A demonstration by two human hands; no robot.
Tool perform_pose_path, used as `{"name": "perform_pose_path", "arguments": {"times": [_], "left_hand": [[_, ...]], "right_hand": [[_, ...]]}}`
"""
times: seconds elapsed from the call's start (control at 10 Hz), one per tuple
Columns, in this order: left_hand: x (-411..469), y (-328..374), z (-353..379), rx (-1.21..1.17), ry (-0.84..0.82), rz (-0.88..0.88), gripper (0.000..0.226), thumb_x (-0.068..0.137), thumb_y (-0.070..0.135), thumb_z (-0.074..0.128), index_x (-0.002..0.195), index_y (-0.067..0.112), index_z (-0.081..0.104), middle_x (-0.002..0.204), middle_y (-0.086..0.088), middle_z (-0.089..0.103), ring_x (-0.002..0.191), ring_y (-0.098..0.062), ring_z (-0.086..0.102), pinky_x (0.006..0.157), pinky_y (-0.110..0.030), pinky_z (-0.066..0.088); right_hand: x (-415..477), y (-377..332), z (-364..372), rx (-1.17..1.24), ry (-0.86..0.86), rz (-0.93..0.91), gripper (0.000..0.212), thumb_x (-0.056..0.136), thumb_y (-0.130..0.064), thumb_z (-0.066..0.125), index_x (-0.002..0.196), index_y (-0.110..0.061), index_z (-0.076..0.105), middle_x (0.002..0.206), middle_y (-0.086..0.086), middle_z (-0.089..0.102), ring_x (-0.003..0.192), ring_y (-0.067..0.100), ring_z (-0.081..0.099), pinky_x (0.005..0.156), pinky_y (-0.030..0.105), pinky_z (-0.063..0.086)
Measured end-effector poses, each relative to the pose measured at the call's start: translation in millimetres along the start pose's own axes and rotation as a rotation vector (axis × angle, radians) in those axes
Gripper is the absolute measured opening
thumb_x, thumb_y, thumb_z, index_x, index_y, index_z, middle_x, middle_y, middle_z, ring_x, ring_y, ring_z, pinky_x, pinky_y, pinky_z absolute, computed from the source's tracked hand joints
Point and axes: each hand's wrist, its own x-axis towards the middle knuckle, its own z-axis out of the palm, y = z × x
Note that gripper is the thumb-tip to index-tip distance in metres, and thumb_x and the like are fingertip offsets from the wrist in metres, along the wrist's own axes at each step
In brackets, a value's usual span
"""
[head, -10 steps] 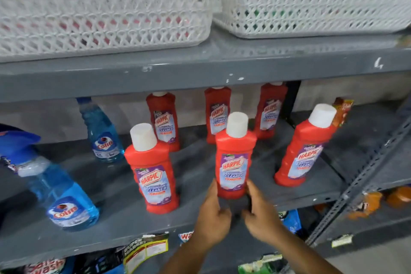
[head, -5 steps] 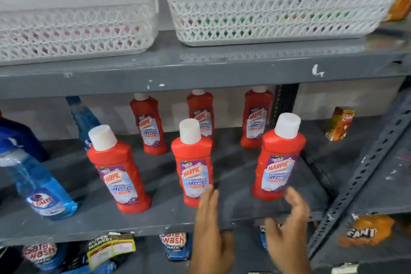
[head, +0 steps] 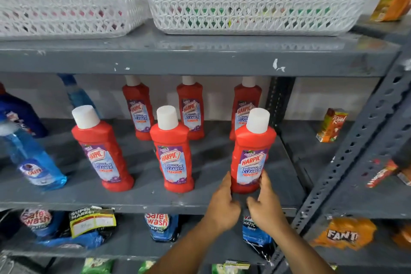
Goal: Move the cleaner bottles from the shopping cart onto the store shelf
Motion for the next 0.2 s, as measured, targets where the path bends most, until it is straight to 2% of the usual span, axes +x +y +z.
{"name": "perform_pose_path", "arguments": {"times": [0.1,0.2], "left_hand": [[0.4,2.7,-2.5,0.057,0.002,-0.012,0.086,0.069,-0.007,0.046,0.146,0.025,0.025,0.146,0.003,0.045,0.134,-0.01,0.041,0.114,-0.028,0.032],[-9.2,-2.4,-8.6,0.079,0.062,-0.072,0.08,0.08,-0.005,0.045,0.15,0.015,0.012,0.156,-0.006,0.029,0.142,-0.021,0.03,0.117,-0.033,0.027]], "right_hand": [[-5.8,-3.7,-2.9,-0.018,0.016,-0.021,0.085,0.076,0.005,0.054,0.149,-0.02,0.019,0.144,0.008,0.05,0.126,0.029,0.053,0.103,0.039,0.044],[-13.2,-8.0,-12.4,0.015,0.069,-0.01,0.086,0.081,0.007,0.054,0.152,-0.016,0.012,0.155,0.011,0.035,0.138,0.028,0.04,0.11,0.038,0.035]]}}
